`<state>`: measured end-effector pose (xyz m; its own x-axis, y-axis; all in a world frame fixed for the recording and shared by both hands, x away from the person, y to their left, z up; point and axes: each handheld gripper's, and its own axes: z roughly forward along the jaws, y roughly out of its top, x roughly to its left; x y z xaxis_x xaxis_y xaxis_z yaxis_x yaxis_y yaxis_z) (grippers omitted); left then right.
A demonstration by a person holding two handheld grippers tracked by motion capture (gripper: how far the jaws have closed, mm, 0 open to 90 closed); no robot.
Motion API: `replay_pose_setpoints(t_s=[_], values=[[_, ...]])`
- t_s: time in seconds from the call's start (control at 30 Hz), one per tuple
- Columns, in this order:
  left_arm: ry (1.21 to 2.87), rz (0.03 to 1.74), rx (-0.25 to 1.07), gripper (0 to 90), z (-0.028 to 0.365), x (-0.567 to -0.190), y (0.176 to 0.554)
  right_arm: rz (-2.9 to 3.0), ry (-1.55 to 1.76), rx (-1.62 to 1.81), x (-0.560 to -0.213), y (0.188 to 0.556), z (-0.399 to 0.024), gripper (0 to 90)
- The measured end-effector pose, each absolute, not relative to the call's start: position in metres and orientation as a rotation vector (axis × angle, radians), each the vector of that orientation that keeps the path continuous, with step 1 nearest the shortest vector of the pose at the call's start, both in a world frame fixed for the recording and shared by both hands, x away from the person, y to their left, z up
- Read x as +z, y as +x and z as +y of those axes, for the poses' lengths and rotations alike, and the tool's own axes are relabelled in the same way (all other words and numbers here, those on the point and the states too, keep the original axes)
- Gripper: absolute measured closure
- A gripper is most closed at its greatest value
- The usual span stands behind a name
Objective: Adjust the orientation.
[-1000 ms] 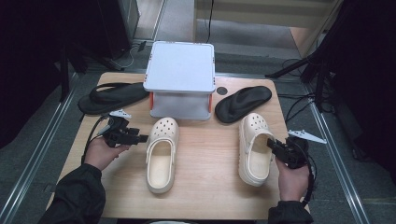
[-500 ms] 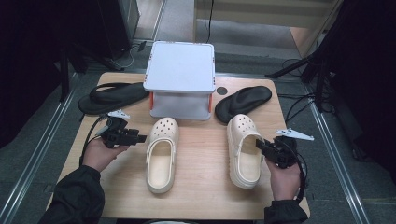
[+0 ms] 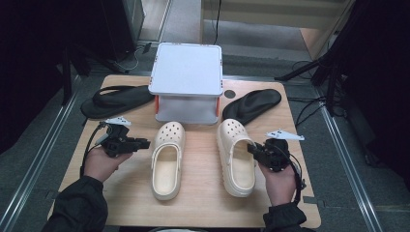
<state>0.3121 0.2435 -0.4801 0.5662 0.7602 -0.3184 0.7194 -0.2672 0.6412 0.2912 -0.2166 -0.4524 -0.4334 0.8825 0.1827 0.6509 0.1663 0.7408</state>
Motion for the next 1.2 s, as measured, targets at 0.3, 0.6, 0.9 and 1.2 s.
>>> replay_pose_setpoints(t_s=[0.3, 0.6, 0.9, 1.2], values=[[2.031, 1.187, 0.067, 76.1, 0.239, -0.485, 0.303, 2.257, 1.393, 1.138, -0.457, 0.302, -0.183, 77.0], [2.019, 1.203, 0.065, 74.7, 0.239, -0.488, 0.298, 2.332, 1.325, 1.116, -0.463, 0.312, -0.156, 77.0], [2.007, 1.221, 0.06, 74.9, 0.241, -0.49, 0.294, 2.368, 1.286, 1.096, -0.467, 0.318, -0.143, 76.9], [2.024, 1.214, 0.056, 74.7, 0.237, -0.492, 0.294, 2.371, 1.272, 1.085, -0.469, 0.319, -0.136, 76.8]])
